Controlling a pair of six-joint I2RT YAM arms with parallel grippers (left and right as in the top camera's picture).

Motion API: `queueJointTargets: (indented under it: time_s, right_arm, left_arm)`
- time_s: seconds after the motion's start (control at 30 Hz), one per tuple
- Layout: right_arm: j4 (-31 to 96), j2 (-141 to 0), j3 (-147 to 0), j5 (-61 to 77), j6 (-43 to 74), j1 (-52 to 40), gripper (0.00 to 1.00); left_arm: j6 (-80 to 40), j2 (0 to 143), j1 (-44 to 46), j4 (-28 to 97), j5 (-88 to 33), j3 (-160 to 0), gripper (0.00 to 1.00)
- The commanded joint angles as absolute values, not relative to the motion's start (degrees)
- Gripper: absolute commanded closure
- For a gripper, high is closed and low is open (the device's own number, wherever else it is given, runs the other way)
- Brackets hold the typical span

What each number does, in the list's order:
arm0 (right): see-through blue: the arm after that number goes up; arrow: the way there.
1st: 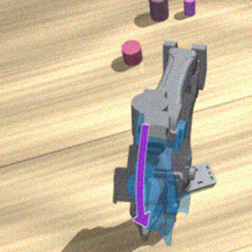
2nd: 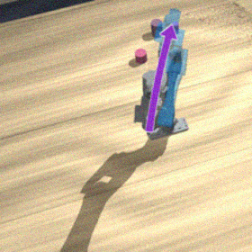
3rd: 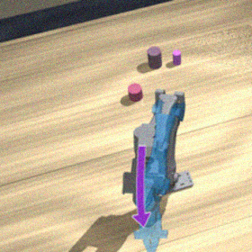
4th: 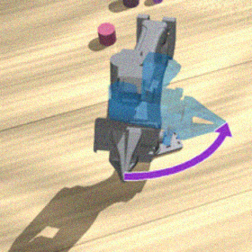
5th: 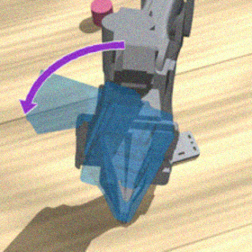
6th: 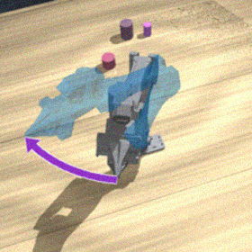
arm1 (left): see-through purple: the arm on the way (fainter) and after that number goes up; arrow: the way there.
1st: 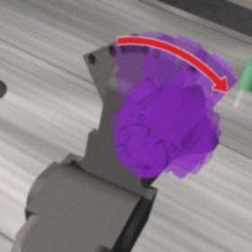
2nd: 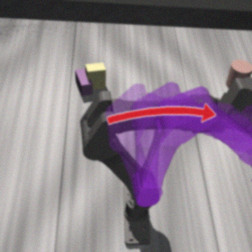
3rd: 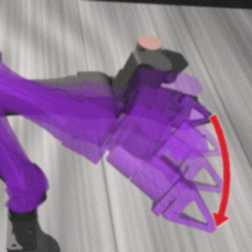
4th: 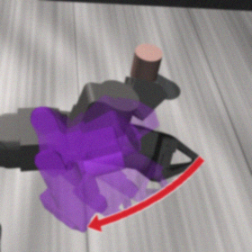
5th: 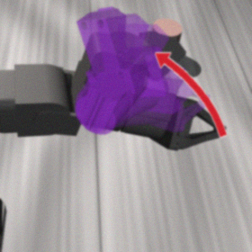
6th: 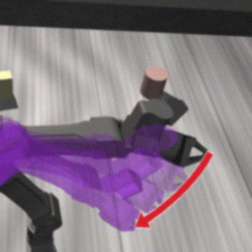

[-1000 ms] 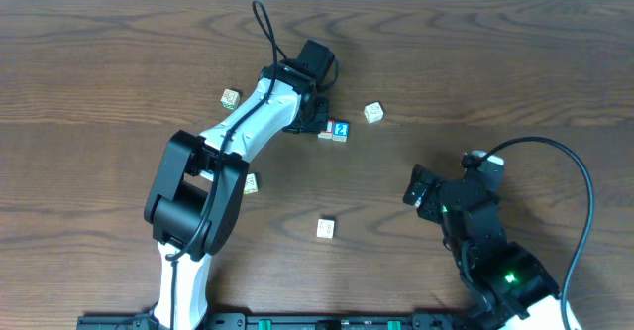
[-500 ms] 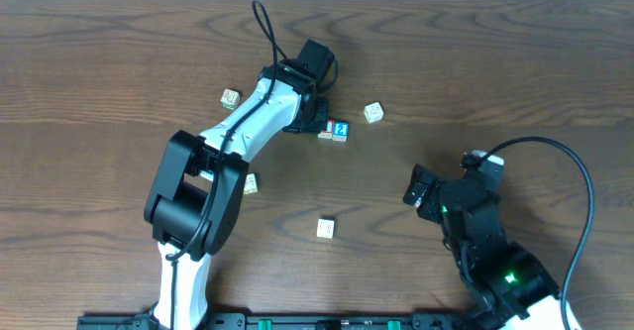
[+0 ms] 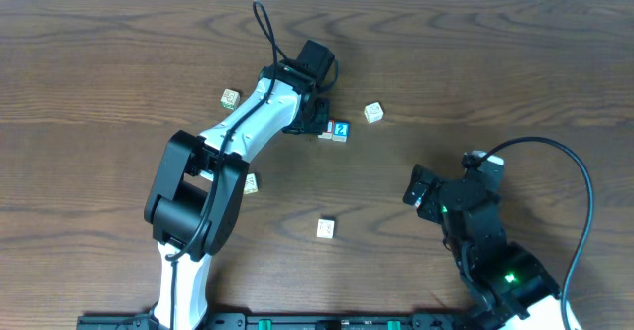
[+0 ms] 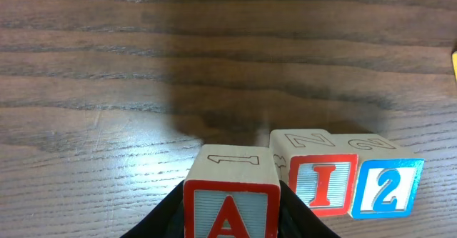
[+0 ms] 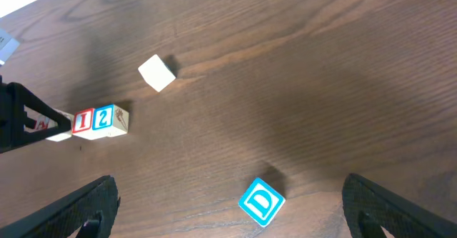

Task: Spell out Ai2
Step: 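Lower the 'A' block onto the table left of the 'I' block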

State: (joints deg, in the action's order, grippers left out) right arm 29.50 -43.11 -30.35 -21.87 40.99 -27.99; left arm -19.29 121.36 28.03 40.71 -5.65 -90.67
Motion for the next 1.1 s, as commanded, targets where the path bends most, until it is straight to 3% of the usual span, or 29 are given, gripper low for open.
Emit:
queueJointTargets:
  time_s: [0.0,0.5,0.9,1.07]
  right_arm:
    - [29.6,-43.0,-30.3,-22.4,41.5,-28.5,0.01]
    - [29.6,-43.0,-30.3,-22.4,41.5,-28.5,0.01]
    - [29.6,-43.0,-30.3,-22.4,41.5,-28.5,0.01]
    - [29.6,-43.0,-30.3,-22.4,41.5,-28.5,0.01]
  left_arm:
    - [-18.7,121.8,28.2,41.3,-5.9,-91.1,0.65]
    - [-18.7,121.8,28.2,41.3,-5.8,-91.1,0.61]
    - [-18.1,121.8,26.7,40.6,-2.9,-93.9,0.52]
    - [-17.7,121.8,25.8,43.4,-3.0,-98.7,0.53]
